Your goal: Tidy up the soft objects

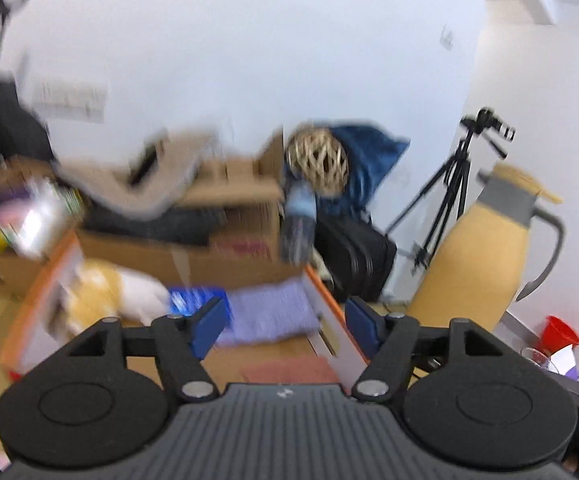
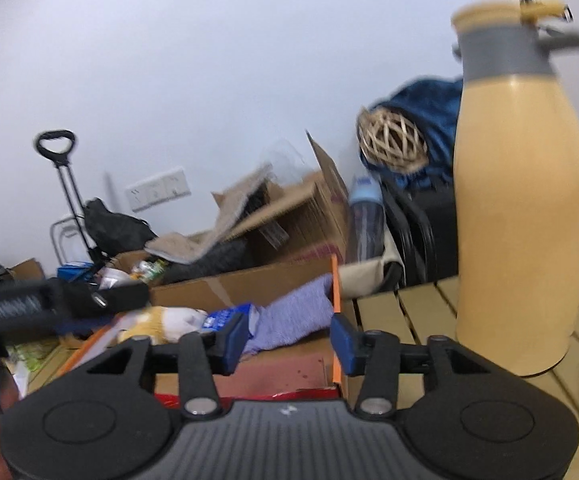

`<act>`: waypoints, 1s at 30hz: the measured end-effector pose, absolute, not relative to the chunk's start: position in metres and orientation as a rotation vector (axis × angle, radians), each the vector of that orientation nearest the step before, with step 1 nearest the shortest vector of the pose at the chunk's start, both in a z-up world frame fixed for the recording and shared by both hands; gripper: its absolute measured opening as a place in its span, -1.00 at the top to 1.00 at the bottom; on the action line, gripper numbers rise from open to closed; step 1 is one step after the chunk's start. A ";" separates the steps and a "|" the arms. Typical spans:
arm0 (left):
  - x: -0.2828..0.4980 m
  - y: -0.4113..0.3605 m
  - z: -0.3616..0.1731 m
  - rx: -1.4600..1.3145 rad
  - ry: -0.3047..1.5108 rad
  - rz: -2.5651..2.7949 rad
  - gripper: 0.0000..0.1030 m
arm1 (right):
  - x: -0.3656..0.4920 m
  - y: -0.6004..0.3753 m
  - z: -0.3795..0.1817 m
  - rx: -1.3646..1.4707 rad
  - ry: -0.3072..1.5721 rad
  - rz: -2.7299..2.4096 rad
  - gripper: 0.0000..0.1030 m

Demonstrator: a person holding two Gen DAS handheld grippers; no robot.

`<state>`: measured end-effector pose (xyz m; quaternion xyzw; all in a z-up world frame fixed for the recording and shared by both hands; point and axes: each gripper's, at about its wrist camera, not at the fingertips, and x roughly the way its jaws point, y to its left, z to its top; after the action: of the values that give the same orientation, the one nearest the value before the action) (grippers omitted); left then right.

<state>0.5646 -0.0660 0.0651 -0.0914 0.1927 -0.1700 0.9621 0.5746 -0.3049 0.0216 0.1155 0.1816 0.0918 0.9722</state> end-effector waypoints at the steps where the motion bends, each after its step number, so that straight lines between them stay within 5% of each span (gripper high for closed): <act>1: 0.549 -0.060 0.071 -0.161 0.352 -0.325 -0.42 | 0.564 -0.305 0.024 0.229 0.352 0.193 0.02; 11: 0.376 -0.017 0.039 0.033 0.268 -0.220 -0.81 | 0.445 -0.296 0.020 0.183 0.340 0.276 -0.19; 22: 0.271 0.017 -0.005 -0.025 0.465 -0.163 -0.84 | 0.329 -0.271 -0.034 0.146 0.564 0.334 -0.30; 30: 0.252 0.012 0.010 -0.028 0.424 -0.186 -0.84 | 0.298 -0.272 -0.031 0.163 0.530 0.334 -0.30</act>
<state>0.2524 0.0116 0.0101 -0.0140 0.2099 -0.0921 0.9733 0.2979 -0.2721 -0.0308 0.0802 0.2604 0.1642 0.9481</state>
